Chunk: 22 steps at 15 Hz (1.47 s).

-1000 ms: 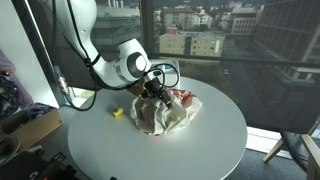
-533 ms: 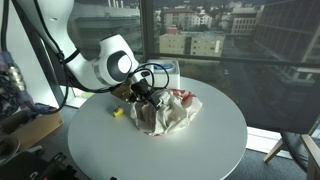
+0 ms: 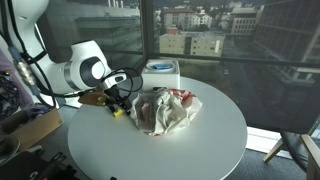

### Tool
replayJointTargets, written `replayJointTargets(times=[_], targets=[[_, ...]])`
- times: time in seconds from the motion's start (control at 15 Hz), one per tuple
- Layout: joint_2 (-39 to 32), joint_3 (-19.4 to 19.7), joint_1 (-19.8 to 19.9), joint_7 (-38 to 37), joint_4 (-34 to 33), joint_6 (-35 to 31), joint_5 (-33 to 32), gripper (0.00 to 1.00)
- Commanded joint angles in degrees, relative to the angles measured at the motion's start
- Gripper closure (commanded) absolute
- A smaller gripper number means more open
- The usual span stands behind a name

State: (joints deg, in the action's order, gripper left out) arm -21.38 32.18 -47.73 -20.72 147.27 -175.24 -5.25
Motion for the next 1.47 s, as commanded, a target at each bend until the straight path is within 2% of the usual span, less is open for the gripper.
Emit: replayJointTargets(times=[0.0, 0.07, 0.2, 0.27, 0.4, 0.53, 0.73, 1.07, 1.13, 1.2, 1.4], targets=[[4.4, -15.6, 8.0, 9.2, -2.5, 6.8, 7.9, 0.0], [3.8, -20.4, 10.2, 13.6, -4.8, 10.0, 14.3, 0.0], [-0.7, -28.7, 17.0, 17.7, -11.9, 15.2, 22.1, 0.0], [-2.3, -33.1, 22.2, 15.4, -15.0, 17.1, 20.8, 0.0], [-6.4, -37.1, 27.4, 14.2, -20.2, 17.6, 20.8, 0.0], [-10.4, -38.0, 30.4, 12.5, -24.7, 17.0, 19.2, 0.0], [-16.4, -37.2, 32.2, 10.5, -30.5, 18.1, 17.4, 0.0], [-23.3, -34.5, 30.2, 6.5, -36.0, 18.1, 13.7, 0.0], [-23.8, -34.2, 29.9, 6.2, -36.4, 18.0, 12.8, 0.23], [-24.0, -34.0, 29.5, 5.9, -36.3, 17.8, 12.0, 0.25], [-22.8, -33.1, 28.1, 5.1, -34.8, 17.2, 9.7, 0.5]])
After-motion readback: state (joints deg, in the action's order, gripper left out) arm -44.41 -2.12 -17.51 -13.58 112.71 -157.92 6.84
